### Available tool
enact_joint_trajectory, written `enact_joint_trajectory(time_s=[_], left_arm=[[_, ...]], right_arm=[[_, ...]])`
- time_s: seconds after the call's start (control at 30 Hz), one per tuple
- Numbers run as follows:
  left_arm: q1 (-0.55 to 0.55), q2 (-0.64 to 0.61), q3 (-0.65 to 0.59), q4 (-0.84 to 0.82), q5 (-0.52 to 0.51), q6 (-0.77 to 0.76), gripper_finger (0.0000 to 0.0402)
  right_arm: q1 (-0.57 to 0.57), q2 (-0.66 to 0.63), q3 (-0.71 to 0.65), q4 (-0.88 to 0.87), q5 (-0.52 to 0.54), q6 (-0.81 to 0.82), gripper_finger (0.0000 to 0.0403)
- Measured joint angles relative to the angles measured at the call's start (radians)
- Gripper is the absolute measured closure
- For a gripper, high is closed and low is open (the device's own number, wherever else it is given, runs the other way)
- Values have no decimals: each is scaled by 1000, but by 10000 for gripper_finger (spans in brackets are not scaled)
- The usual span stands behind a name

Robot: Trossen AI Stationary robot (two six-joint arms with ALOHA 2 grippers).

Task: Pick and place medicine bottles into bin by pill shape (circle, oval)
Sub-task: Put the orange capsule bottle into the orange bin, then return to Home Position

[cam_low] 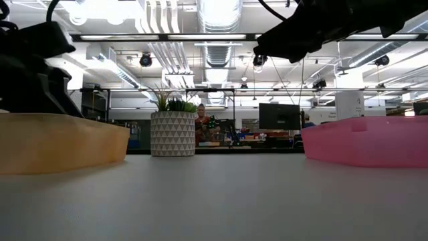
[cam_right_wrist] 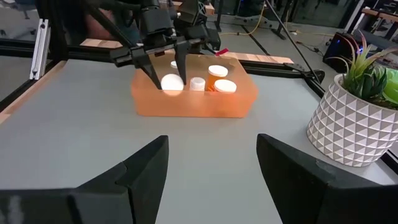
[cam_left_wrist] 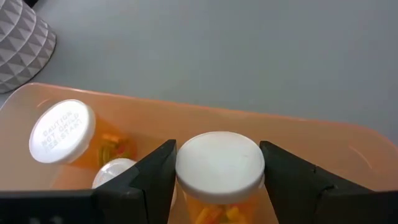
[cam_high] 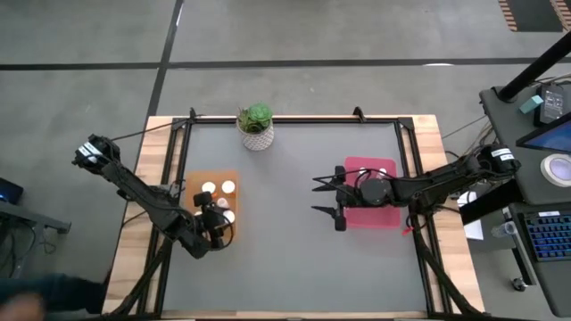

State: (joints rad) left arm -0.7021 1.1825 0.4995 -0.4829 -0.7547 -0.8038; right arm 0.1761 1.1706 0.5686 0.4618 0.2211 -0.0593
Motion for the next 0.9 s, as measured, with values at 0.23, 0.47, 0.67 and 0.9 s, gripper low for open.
enact_joint_trajectory(time_s=[0.23,0.47,0.67,0.9], left_arm=[[0,-1,-12,7,-10,-1,205],[0,-2,-14,2,4,-1,171],[0,-7,-14,2,4,2,168],[0,-16,8,1,27,40,167]], right_arm=[[0,0,0,0,0,0,168],[0,0,0,0,0,0,168],[0,0,0,-2,0,0,168],[0,0,0,-2,0,0,168]])
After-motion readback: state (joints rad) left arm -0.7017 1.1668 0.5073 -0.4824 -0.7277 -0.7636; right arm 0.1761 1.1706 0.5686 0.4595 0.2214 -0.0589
